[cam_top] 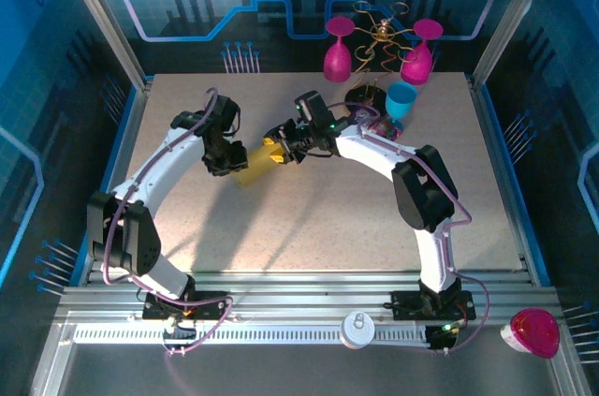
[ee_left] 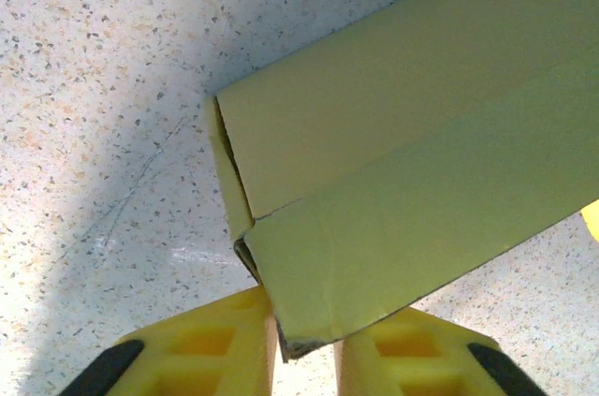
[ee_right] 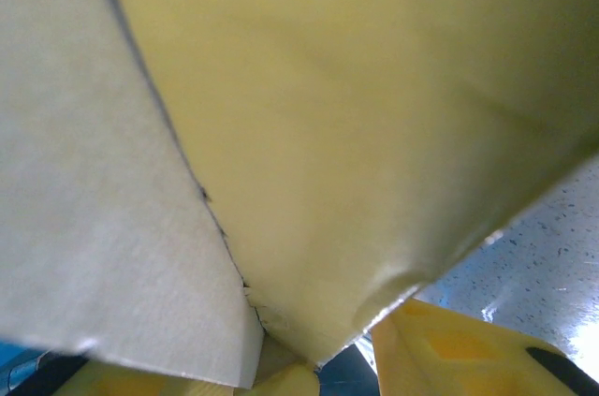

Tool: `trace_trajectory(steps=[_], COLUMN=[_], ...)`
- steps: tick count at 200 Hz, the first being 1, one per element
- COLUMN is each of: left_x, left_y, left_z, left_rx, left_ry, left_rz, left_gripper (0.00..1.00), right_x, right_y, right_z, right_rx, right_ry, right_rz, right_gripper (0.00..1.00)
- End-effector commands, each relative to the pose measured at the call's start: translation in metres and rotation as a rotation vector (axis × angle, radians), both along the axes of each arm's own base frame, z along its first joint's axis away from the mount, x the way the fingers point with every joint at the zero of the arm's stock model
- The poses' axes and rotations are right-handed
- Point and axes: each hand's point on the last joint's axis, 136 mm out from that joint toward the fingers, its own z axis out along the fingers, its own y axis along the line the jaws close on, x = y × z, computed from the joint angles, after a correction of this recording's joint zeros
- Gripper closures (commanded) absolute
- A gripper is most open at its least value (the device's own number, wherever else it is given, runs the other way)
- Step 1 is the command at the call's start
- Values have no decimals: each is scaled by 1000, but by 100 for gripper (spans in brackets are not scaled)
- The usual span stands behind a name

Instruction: Fold the paper box

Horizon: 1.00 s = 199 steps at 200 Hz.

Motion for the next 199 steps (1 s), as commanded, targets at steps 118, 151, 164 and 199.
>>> trace_trajectory(steps=[118, 151, 164, 199], left_x=[9, 8, 8, 7], left_y=[-4, -7, -7, -7], left_z=[21, 20, 20, 20], left_rx=[14, -31, -42, -74], left_ry=[-11, 17, 26, 56], left_rz=[-7, 14, 22, 41], left_gripper=[100, 100, 100, 100], right_x=[-4, -5, -5, -5], right_y=[-2, -3, -3, -4], right_z=[-5, -5, -6, -7], right_rx=[-7, -8, -12, -16], right_ry=[33, 35, 35, 36], right_rz=[7, 8, 8, 7], right_gripper=[59, 59, 59, 59])
